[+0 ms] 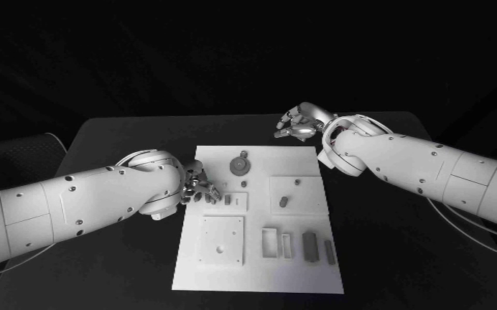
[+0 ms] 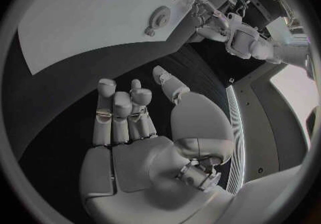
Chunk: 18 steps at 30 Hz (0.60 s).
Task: Assemble the parts on the task board
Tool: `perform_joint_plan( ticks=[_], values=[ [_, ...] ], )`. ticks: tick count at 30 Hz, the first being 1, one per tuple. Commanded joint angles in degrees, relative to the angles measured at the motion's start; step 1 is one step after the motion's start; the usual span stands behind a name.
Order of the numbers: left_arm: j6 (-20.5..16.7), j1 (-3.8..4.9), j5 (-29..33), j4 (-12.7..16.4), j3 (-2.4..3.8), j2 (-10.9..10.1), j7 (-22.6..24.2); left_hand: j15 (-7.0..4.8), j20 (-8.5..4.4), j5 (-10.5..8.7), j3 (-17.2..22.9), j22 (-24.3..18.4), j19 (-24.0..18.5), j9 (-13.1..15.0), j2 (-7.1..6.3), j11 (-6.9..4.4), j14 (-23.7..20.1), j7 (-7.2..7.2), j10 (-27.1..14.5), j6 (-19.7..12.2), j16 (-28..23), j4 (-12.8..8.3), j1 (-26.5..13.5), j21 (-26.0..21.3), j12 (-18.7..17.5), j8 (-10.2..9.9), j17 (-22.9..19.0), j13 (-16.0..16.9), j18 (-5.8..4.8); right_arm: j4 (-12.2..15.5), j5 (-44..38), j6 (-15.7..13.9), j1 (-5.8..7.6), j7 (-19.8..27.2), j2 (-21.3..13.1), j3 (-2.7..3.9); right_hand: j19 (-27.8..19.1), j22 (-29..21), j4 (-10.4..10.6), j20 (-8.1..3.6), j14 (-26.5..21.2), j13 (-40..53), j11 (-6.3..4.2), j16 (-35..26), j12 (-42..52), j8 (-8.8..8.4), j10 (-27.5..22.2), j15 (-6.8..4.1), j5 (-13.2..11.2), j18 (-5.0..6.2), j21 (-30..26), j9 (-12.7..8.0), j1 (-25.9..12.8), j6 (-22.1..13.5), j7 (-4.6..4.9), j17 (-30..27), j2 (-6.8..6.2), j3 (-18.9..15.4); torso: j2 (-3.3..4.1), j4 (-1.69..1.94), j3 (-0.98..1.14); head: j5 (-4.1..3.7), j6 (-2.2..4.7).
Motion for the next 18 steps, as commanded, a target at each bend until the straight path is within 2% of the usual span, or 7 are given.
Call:
perform_joint_plan(
  ticks=[1, 18],
  values=[
    [0.7, 0.00, 0.2, 0.3, 0.02, 0.2, 0.9, -0.32, -0.23, -0.29, -0.3, 1.1, -0.1, -0.1, 0.36, -0.07, -0.3, 0.21, -0.2, 0.3, 0.3, -0.1, -0.3, 0.0, 0.2, -0.3, 0.1, 0.0, 1.11, 0.1, -0.1, 0.5, -0.02, 0.3, 0.0, 0.01, 0.1, 0.1, 0.4, -0.15, 0.1, -0.1, -0.05, -0.2, -0.1, -0.25, -0.3, -0.43, 0.3, 0.78, -0.2, 0.1, -0.5, 0.0, 0.44, -0.1, 0.23, 0.1, 0.02, -0.01, 0.01, 0.01, -0.04],
    [1.3, 0.00, 0.2, 0.0, 0.03, 0.0, 0.7, -0.34, -0.24, -0.27, -0.4, 1.1, -0.1, 0.0, 0.54, -0.10, -0.2, 0.18, -0.2, 0.3, 0.4, -0.2, -0.3, 0.0, 0.3, -0.3, 0.1, 0.0, 1.13, 0.1, -0.1, 0.6, -0.02, 0.3, 0.0, 0.01, 0.1, 0.1, 0.4, -0.15, 0.1, -0.1, -0.05, -0.2, -0.1, -0.26, -0.3, -0.43, 0.3, 0.78, -0.2, 0.1, -0.5, 0.0, 0.44, -0.1, 0.23, 0.1, 0.01, 0.00, 0.00, -0.05, -0.13]
  ],
)
